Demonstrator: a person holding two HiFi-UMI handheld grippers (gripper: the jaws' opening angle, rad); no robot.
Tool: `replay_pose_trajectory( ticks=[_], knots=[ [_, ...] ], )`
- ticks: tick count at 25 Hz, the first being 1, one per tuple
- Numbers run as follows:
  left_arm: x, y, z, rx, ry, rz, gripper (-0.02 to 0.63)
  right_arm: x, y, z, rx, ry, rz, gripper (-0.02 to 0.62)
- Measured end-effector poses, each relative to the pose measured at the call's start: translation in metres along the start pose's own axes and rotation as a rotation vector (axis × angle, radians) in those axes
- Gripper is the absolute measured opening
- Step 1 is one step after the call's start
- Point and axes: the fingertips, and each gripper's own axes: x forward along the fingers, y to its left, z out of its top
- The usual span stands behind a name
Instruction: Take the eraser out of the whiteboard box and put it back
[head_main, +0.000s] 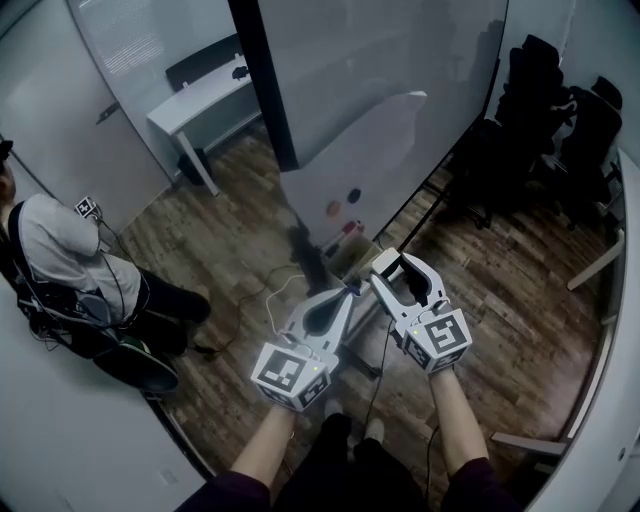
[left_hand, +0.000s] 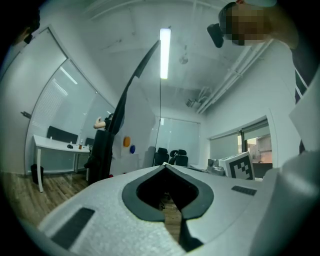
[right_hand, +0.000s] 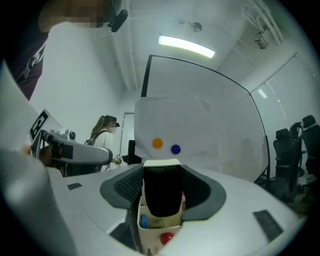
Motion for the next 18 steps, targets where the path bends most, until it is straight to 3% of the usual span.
replay_pose_trajectory(
  ticks=[18],
  knots=[
    [-0.006, 0.024, -0.021, -0.022, 0.029, 0.024, 0.005, 0.028, -0.008, -0.057, 0.029, 0.098, 0.017, 0.23]
  ],
)
